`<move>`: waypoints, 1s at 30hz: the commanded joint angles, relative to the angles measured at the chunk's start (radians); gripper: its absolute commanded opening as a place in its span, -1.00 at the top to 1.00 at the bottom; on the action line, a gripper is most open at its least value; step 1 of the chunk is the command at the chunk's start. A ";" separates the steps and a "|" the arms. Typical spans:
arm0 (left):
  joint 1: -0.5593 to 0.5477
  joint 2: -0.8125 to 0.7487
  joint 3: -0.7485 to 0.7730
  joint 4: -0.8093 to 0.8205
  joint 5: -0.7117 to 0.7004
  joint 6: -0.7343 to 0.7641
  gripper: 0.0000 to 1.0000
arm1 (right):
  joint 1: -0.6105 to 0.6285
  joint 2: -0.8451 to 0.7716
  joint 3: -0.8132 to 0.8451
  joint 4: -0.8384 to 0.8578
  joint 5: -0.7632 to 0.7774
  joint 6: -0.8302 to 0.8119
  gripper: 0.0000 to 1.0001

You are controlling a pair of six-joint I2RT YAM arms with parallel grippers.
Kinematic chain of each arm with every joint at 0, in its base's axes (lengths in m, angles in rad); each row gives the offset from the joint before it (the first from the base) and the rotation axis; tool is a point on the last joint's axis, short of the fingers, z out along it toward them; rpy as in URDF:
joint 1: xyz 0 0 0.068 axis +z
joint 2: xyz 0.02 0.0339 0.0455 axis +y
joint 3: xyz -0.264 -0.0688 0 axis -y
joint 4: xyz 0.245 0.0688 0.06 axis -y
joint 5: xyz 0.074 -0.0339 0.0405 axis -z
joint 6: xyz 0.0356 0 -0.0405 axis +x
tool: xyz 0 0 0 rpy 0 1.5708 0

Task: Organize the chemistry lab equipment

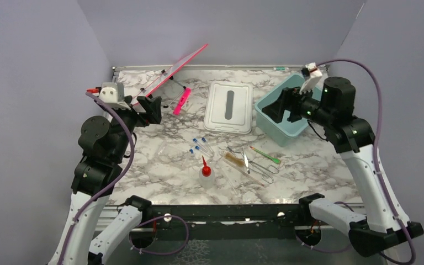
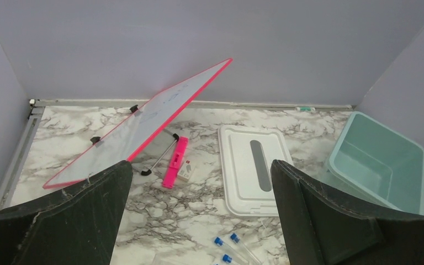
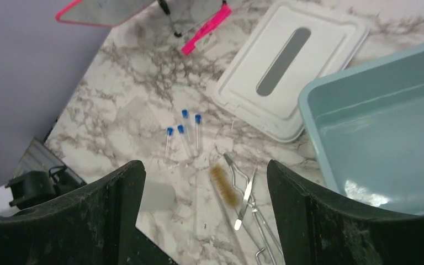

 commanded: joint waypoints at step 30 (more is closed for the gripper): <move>0.005 0.106 0.019 -0.008 0.058 -0.068 -0.97 | 0.948 0.645 -0.049 0.059 0.523 0.392 -0.78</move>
